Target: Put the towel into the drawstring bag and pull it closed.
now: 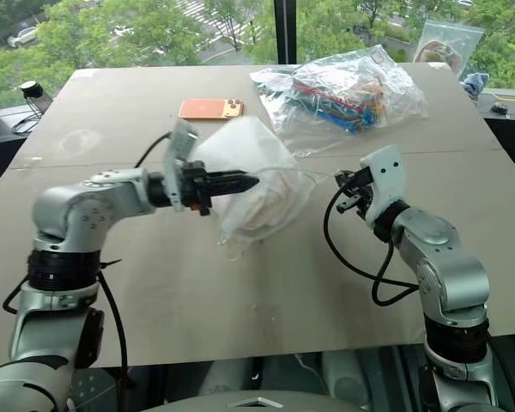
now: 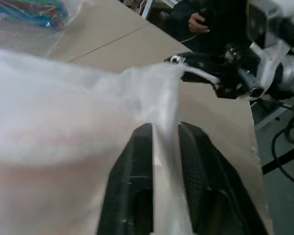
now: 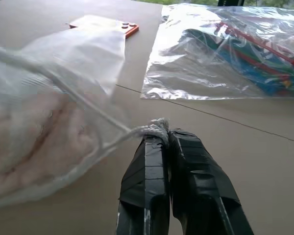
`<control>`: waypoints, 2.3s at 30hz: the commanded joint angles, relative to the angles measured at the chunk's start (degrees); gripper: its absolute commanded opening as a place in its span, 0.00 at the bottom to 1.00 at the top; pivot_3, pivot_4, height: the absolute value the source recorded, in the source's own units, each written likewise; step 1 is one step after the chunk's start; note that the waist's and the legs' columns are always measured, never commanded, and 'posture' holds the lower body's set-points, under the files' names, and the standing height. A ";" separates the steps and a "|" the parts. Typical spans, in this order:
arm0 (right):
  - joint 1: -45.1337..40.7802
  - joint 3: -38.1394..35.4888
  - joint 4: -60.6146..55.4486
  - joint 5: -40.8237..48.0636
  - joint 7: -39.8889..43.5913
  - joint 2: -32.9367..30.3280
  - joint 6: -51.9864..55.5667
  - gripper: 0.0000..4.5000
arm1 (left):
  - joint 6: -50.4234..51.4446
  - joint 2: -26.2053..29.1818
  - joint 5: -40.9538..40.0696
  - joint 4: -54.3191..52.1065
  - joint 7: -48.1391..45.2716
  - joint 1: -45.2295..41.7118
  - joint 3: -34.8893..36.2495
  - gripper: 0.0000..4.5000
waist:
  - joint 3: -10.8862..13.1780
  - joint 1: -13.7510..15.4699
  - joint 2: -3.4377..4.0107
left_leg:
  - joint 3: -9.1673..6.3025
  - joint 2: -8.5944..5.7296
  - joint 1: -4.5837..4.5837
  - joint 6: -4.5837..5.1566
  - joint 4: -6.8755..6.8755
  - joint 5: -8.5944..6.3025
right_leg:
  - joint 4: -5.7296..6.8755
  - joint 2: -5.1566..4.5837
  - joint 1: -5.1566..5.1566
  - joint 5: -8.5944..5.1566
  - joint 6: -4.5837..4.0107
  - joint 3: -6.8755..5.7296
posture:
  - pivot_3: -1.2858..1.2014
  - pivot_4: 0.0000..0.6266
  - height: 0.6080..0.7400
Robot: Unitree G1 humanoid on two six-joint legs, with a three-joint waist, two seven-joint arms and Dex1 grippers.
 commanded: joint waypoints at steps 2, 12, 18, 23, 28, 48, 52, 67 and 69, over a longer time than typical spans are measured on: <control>-1.97 1.64 -2.08 0.87 -0.91 -0.09 -0.13 0.00 | 0.18 8.93 -1.46 -3.86 -7.82 12.46 4.32 0.68 | -0.02 -0.83 0.10 | 0.10 0.01 0.12 0.00 -0.15 0.00 | -0.01 0.00 -0.02 -0.01 -0.01 0.11 | 0.52 0.24 1.00; -2.90 3.16 -0.05 1.71 -0.46 -1.08 -0.89 0.00 | -11.31 2.42 8.63 -12.94 -4.01 25.55 -7.72 0.68 | -0.04 2.08 0.08 | -0.01 -0.02 -0.01 0.00 -0.08 0.00 | -0.08 -0.08 0.03 -0.01 -0.01 -0.08 | 0.52 0.24 1.00; -2.93 3.12 -0.87 2.26 -0.76 -1.73 -0.25 0.00 | -12.91 -5.49 14.69 -8.78 1.72 20.95 -14.47 0.68 | -0.06 1.65 0.10 | 0.01 0.01 0.01 0.01 -0.02 0.00 | -0.03 -0.01 0.03 0.00 -0.01 -0.03 | 0.52 0.24 1.00; -2.34 2.58 -2.05 2.59 -1.83 -1.80 0.27 0.00 | -14.80 -8.34 17.52 -6.49 1.71 19.40 -17.68 0.57 | -0.06 1.43 0.10 | 0.03 0.01 0.01 0.01 -0.01 0.00 | -0.03 0.00 0.03 0.00 -0.01 -0.01 | 0.52 0.24 1.00; -2.12 1.10 -2.73 2.55 -3.48 -1.74 -0.10 0.00 | -15.52 -8.19 18.01 -7.73 3.62 20.32 -14.77 0.08 | -0.06 1.33 0.11 | 0.02 0.01 0.01 0.01 -0.01 0.00 | -0.03 0.00 0.03 0.00 0.00 0.00 | 0.52 0.24 1.00; -24.87 -11.66 9.34 -8.17 -21.48 -0.06 -15.62 0.00 | -38.73 -6.13 34.16 15.69 33.55 -10.17 9.49 0.02 | -0.04 1.60 0.11 | -0.01 -0.02 -0.24 0.00 0.08 0.00 | -0.09 -0.06 -0.10 0.02 0.01 -0.09 | 0.52 0.24 1.00; -25.95 -17.22 9.34 -9.51 -26.83 -0.09 -14.80 0.00 | -38.89 -4.84 35.16 19.82 39.65 -9.59 13.35 0.02 | -0.04 1.63 0.12 | -0.01 -0.03 -0.22 0.00 0.01 0.00 | -0.10 -0.07 -0.11 0.02 0.01 -0.09 | 0.52 0.24 1.00; -10.06 -15.35 7.39 1.59 -9.06 -10.78 -15.01 0.00 | -29.99 -5.71 16.06 1.96 20.59 8.47 10.14 0.02 | -0.07 1.06 0.13 | 0.11 -0.06 -0.12 0.01 -0.12 0.00 | -0.18 -0.12 -0.04 0.02 0.01 0.01 | 0.52 0.24 1.00; -0.15 -8.94 1.68 5.20 -0.37 -12.63 -14.76 0.00 | -26.24 -6.43 12.48 -4.88 18.12 15.55 8.37 0.02 | -0.09 0.55 0.12 | 0.11 -0.02 -0.11 0.01 -0.30 0.00 | -0.32 -0.14 -0.03 0.01 0.01 0.04 | 0.52 0.24 1.00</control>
